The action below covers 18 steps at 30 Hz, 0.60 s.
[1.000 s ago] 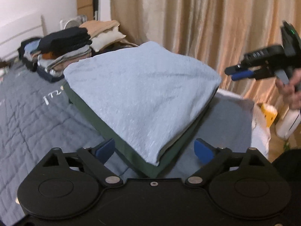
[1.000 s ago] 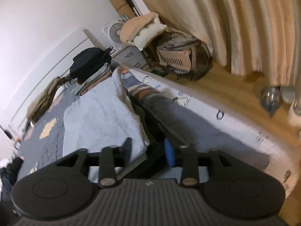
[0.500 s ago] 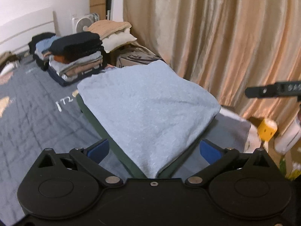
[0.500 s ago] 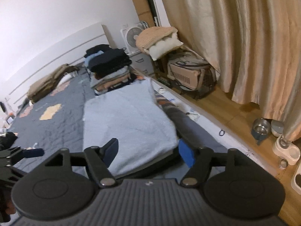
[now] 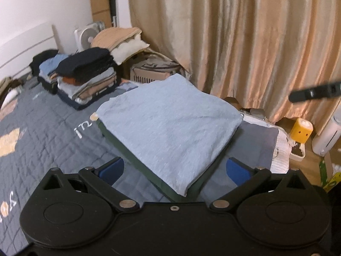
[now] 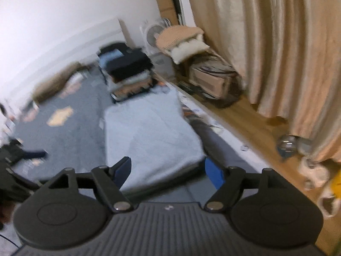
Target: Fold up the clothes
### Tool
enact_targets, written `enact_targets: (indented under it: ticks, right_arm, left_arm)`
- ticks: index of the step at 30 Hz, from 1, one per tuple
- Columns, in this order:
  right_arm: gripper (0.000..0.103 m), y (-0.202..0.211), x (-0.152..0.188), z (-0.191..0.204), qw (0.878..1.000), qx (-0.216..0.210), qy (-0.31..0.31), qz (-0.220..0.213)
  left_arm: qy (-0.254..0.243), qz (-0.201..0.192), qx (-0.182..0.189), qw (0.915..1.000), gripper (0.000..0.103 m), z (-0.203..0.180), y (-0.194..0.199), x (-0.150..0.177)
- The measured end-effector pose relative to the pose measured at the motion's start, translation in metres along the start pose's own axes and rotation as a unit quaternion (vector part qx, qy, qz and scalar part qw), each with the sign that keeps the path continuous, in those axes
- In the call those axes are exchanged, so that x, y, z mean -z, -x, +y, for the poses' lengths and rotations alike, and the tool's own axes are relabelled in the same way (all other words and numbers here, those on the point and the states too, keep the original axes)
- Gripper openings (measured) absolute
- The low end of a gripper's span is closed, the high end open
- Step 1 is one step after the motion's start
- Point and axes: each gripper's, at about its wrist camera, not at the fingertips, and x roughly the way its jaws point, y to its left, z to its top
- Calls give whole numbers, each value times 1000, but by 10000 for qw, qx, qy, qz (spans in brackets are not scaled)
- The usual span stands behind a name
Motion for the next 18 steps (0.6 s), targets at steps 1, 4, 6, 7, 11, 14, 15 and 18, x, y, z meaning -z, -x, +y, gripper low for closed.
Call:
enact_targets:
  ticks: [1,4,6,7,11,14,15,18]
  right_arm:
    - [76,3,0,2,10000,19,33,27]
    - [76,4,1,17,9994,-84,174,277]
    - [76,4,0,28,9988,-92,241,410]
    - [76,5,0,34,9984,-96,275,477]
    - [76,7,-3,50,9973,-89,392,618]
    - [76,12,-9,55,9972,-156,380,626]
    - [76,13,-12,56,9972,-188,373,614]
    - [76,17,-18,62,9974,-201,429,544]
  left_arm:
    - [62,4,-21,10000,103,3,2,-1]
    - [120,74,45,9999,103,10,5,-7]
    - [69,116,68,9999,103,14,6,-12]
    - [14,139,77,9999,103,14,7,-14]
    - [-184,193,96,9996,103,16,11,-21]
    - [-298,230,62,9993,103,16,12,-27]
    - [-335,249,63,9991,103,17,12,-29]
    - [-428,295,47,9986,103,18,13,-35]
